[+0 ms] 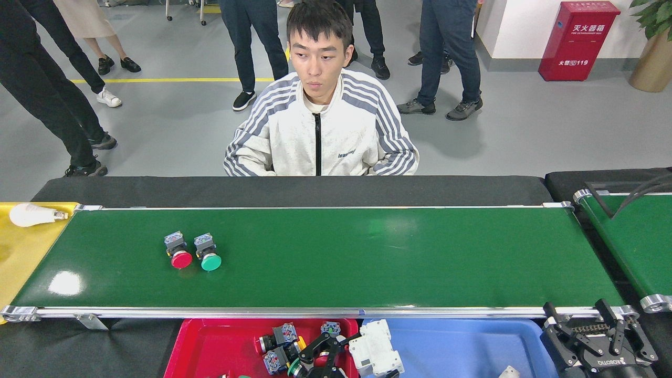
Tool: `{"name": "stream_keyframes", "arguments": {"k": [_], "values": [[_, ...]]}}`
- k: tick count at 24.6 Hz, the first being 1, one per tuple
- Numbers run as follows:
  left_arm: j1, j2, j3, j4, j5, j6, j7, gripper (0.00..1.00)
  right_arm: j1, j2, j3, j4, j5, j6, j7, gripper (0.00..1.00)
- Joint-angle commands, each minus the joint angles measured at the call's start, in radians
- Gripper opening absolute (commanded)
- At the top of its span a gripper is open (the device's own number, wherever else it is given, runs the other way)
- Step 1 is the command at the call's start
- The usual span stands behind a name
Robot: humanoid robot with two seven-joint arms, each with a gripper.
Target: Pick switch part from conveyor to tray
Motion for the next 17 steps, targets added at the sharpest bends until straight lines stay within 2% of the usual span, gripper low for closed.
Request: {"name": "stream_keyframes", "arguments": {"k": [1, 6, 9, 13, 14, 17], "values": [[-0.016, -0.010, -0.042, -0.024, 0.002, 0.082, 0.003, 0.99, -0.006, -0.006, -0.007, -0.009, -0.004, -0.006, -0.004, 1.00], [-0.016, -0.010, -0.014, -0.025, 0.006, 0.105, 0.008, 0.99, -0.004, -0.006, -0.005, -0.009, -0.004, -0.006, -0.004, 1.00], [-0.020, -0.006, 0.196, -0.028, 0.006, 0.169, 0.011, 0.99, -0.003, -0.006, -0.003, -0.011, -0.002, -0.010, -0.004, 1.00], [-0.033, 0.024, 0.602, 0.024, 0.007, 0.168, 0.014, 0.99, -0.004, -0.004, 0.001, -0.011, -0.002, -0.010, -0.002, 1.00], [-0.035, 0.043, 0.664, 0.048, 0.007, 0.166, 0.015, 0.99, -0.003, -0.004, 0.001, -0.011, -0.002, -0.010, -0.002, 1.00], [-0.043, 0.150, 0.793, 0.148, 0.010, 0.168, 0.018, 0.99, -0.003, -0.004, 0.004, -0.011, -0.002, -0.010, -0.002, 1.00]]}}
